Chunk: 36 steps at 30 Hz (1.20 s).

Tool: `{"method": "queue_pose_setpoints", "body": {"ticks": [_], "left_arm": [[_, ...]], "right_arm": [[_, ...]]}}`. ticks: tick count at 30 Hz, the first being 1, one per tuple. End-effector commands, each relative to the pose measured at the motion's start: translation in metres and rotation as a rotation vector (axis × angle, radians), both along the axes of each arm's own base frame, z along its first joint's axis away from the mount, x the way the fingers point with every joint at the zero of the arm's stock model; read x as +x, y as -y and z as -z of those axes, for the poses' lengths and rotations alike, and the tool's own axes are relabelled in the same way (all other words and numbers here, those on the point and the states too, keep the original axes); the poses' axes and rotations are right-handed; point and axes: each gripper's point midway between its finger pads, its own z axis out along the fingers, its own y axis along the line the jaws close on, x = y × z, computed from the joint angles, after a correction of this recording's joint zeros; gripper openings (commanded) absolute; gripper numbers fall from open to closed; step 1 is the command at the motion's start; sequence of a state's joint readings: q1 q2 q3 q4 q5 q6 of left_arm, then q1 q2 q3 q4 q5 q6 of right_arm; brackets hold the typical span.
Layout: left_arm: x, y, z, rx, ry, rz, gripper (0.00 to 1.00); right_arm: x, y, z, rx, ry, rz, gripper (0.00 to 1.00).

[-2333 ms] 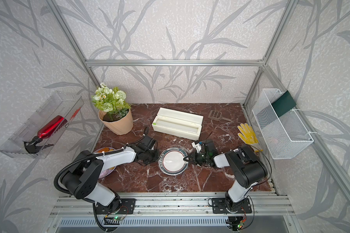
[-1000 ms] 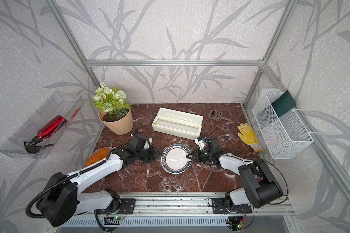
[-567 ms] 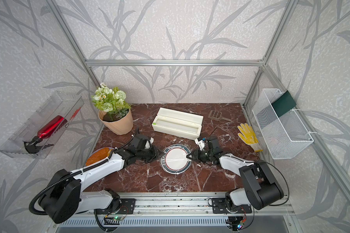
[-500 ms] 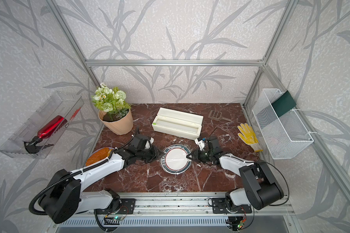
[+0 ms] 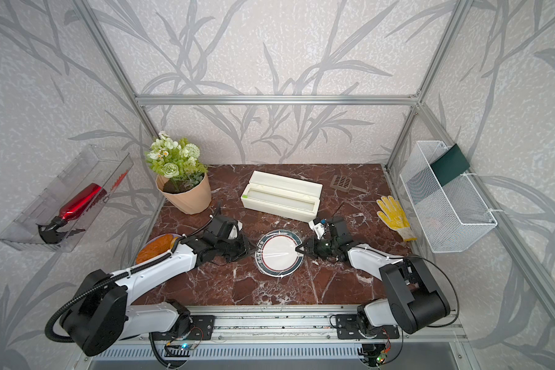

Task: Wrap the plate with plastic wrap
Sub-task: Pick up the plate at the center of the board.

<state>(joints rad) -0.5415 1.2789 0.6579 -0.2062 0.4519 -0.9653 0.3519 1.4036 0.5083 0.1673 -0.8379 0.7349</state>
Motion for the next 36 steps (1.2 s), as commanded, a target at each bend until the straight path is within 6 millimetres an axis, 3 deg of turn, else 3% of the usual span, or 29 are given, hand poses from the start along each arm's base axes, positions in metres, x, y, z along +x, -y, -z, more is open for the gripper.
{"method": "queue_pose_setpoints", "body": {"ticks": [1,18,28,36], "left_arm": [[0.001,0.008,-0.005,-0.052,0.014,0.007,0.27],[0.001,0.024,-0.008,-0.153,0.024,0.035,0.25],[0.004,0.031,-0.029,-0.226,0.077,0.048,0.05],[0.004,0.032,-0.043,-0.262,0.122,0.048,0.01]], "right_arm": [[0.005,-0.008,-0.025,0.057,0.065,-0.030,0.01],[0.006,-0.012,-0.042,0.109,0.076,-0.035,0.01],[0.006,-0.011,-0.045,0.090,0.088,-0.039,0.01],[0.007,-0.007,-0.046,0.067,0.097,-0.036,0.01]]}}
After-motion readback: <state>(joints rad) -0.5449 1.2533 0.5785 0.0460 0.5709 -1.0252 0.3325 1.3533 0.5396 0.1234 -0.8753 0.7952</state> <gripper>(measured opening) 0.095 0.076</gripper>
